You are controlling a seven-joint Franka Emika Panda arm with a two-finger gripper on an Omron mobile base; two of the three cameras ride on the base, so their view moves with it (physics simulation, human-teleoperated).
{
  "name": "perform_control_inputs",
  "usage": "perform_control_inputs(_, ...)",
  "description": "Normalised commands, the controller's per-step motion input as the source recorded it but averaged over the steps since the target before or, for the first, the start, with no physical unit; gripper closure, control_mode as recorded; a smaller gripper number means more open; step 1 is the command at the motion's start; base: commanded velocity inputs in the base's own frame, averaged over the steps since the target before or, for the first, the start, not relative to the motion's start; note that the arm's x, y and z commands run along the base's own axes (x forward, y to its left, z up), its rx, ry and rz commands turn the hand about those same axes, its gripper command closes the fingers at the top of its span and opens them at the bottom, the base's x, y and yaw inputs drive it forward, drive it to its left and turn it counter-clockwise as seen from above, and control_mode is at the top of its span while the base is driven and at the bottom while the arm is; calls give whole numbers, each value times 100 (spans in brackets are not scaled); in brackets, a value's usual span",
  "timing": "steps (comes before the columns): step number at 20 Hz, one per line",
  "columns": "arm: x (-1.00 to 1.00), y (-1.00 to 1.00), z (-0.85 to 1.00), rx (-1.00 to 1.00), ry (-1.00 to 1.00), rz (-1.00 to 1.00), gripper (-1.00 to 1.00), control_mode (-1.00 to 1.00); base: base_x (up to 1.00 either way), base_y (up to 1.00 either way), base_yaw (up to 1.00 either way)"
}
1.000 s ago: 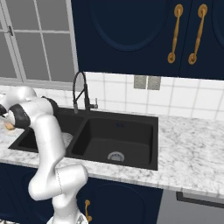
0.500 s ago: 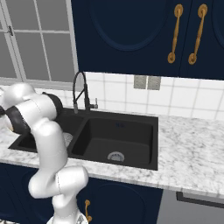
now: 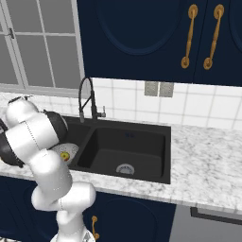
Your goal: Put the colander in the sink, put the peach, apple in the colander, and turn on the sink faucet and pour water over the colander.
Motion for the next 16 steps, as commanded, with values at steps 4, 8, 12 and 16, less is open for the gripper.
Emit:
perform_control_inputs(4, 35, -38, -16, 0, 3, -16, 100, -100, 0, 0, 0)
perform_control_inputs(8, 31, -2, -63, -1, 0, -12, 100, -100, 0, 0, 0)
perform_control_inputs(12, 41, 0, -59, 0, 0, -4, 100, -100, 0, 0, 0)
perform_control_inputs(16, 67, 2, -44, 0, 2, 0, 100, -100, 0, 0, 0)
